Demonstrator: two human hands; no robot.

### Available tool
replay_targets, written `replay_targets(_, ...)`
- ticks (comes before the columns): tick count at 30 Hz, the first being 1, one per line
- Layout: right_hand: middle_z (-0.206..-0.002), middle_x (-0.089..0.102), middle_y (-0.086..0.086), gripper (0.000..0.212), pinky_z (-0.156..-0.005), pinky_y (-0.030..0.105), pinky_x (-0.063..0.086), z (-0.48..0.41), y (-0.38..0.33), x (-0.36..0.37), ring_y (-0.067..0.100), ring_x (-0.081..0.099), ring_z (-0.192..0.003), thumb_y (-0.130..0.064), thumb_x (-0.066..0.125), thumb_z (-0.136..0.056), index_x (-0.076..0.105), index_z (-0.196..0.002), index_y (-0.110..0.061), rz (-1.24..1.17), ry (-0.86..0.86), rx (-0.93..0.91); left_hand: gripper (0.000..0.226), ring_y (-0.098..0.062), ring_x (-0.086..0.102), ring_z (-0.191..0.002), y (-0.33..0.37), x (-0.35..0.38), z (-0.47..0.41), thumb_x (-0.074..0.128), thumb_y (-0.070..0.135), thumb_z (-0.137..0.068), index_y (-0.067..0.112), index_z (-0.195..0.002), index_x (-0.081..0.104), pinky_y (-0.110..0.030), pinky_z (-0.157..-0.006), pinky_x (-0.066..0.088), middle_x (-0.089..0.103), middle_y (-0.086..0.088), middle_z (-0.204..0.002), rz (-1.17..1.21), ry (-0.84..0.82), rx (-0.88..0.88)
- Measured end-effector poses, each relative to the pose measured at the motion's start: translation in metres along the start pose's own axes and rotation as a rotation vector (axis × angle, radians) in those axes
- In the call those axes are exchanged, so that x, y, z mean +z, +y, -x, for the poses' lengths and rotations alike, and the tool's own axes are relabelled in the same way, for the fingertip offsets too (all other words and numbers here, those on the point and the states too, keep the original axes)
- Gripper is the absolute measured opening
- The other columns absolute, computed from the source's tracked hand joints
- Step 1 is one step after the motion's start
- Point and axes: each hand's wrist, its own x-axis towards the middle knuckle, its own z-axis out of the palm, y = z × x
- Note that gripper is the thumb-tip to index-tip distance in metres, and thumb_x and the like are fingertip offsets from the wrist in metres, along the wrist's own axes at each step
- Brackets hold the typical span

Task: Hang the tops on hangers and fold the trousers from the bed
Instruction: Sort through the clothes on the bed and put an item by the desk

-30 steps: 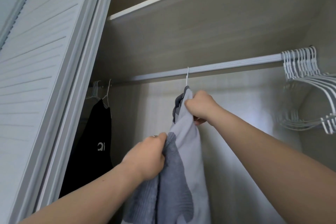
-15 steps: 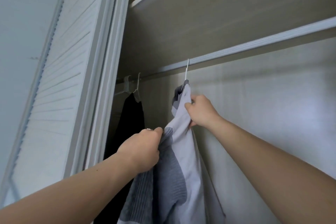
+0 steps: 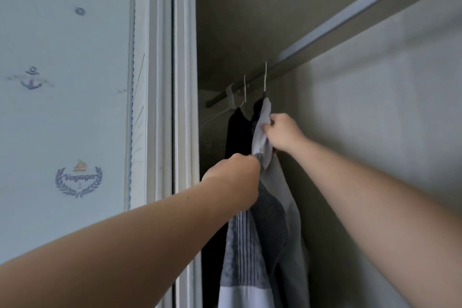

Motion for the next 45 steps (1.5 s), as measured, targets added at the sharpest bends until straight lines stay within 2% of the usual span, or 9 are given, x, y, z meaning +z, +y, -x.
replay_targets(7, -0.124, 0.063, 0.019, 0.038, -0.090, 0.049, 0.057, -0.019, -0.001, 0.037, 0.035, 0.064, -0.107, -0.022, 0.048, -0.103, 0.054, -0.137, -0.006, -0.085, -0.108, 0.096, 0.033, -0.022, 0.052, -0.076, -0.006, 0.007, -0.002, 0.059, 0.009, -0.095, 0.008, -0.127, 0.047, -0.038, -0.071, 0.054, 0.044, -0.002, -0.085, -0.138, -0.053, -0.040)
replay_targets(11, -0.138, 0.056, 0.018, 0.052, -0.091, 0.048, 0.058, -0.013, 0.003, 0.043, 0.034, 0.061, -0.115, -0.031, 0.051, -0.103, 0.041, -0.150, -0.011, -0.203, -0.118, 0.076, 0.041, -0.022, 0.049, -0.070, -0.005, 0.008, 0.006, 0.060, 0.011, -0.096, 0.006, -0.133, 0.042, -0.037, -0.066, 0.044, 0.047, -0.002, -0.086, -0.312, -0.069, -0.047)
replay_targets(13, -0.149, 0.048, 0.015, 0.061, -0.098, 0.044, 0.054, -0.005, 0.006, 0.039, 0.031, 0.055, -0.126, -0.036, 0.053, -0.102, 0.033, -0.155, -0.015, -0.216, -0.104, 0.029, 0.050, -0.031, 0.059, -0.092, -0.004, 0.008, 0.013, 0.061, 0.017, -0.096, 0.007, -0.140, 0.039, -0.042, -0.078, 0.042, 0.060, -0.008, -0.106, -0.474, -0.027, 0.004)
replay_targets(16, -0.155, 0.042, 0.009, 0.063, -0.103, 0.030, 0.040, 0.014, 0.008, 0.026, 0.027, 0.045, -0.137, -0.041, 0.052, -0.102, 0.029, -0.157, -0.021, -0.208, -0.071, -0.041, 0.035, -0.034, 0.051, -0.113, -0.009, 0.006, 0.029, 0.056, 0.020, -0.094, 0.013, -0.128, 0.049, -0.044, -0.087, 0.032, 0.062, -0.009, -0.122, -0.655, 0.176, 0.166)
replay_targets(20, -0.163, 0.027, 0.002, 0.062, -0.117, 0.038, 0.025, 0.055, -0.003, 0.005, 0.021, 0.027, -0.149, -0.052, 0.041, -0.103, 0.024, -0.158, -0.031, -0.163, -0.043, -0.137, 0.037, -0.034, 0.040, -0.133, -0.034, -0.002, 0.064, 0.046, 0.032, -0.096, 0.019, -0.129, 0.055, -0.051, -0.111, 0.025, 0.056, -0.008, -0.137, -0.628, 0.295, 0.309)
replay_targets(23, -0.165, 0.021, -0.004, 0.063, -0.124, 0.046, 0.016, 0.098, -0.025, -0.010, 0.018, 0.015, -0.153, -0.057, 0.034, -0.100, 0.023, -0.158, -0.033, -0.060, -0.031, -0.261, 0.050, -0.032, 0.016, -0.153, -0.055, -0.013, 0.105, 0.043, 0.047, -0.098, 0.024, -0.142, 0.048, -0.055, -0.122, 0.007, 0.038, -0.008, -0.158, -0.583, 0.271, 0.291)
replay_targets(28, -0.167, 0.008, -0.014, 0.074, -0.119, 0.038, 0.008, 0.191, -0.086, -0.010, 0.014, 0.003, -0.154, -0.071, 0.020, -0.091, 0.012, -0.158, -0.041, 0.160, -0.090, -0.443, 0.068, -0.029, -0.005, -0.156, -0.100, -0.038, 0.210, 0.017, 0.060, -0.099, 0.031, -0.160, 0.020, -0.056, -0.124, 0.000, 0.012, -0.002, -0.169, -0.535, 0.241, 0.172)
replay_targets(35, -0.168, 0.003, -0.013, 0.076, -0.122, 0.040, 0.006, 0.350, -0.210, 0.039, 0.016, -0.002, -0.155, -0.071, 0.019, -0.090, 0.011, -0.158, -0.040, 0.193, -0.307, -0.552, 0.072, -0.029, 0.003, -0.156, -0.172, -0.071, 0.421, 0.016, 0.066, -0.098, 0.032, -0.161, 0.021, -0.059, -0.123, 0.012, 0.016, 0.000, -0.168, -0.438, 0.147, -0.061)
replay_targets(45, -0.167, 0.013, -0.013, 0.071, -0.123, 0.045, 0.007, 0.602, -0.380, 0.119, 0.014, 0.004, -0.155, -0.065, 0.025, -0.095, 0.023, -0.158, -0.034, -0.063, -0.684, -0.868, 0.069, -0.029, 0.008, -0.156, -0.230, -0.090, 0.768, 0.025, 0.066, -0.099, 0.031, -0.159, 0.028, -0.059, -0.122, 0.013, 0.021, 0.001, -0.167, -0.310, 0.011, -0.504)
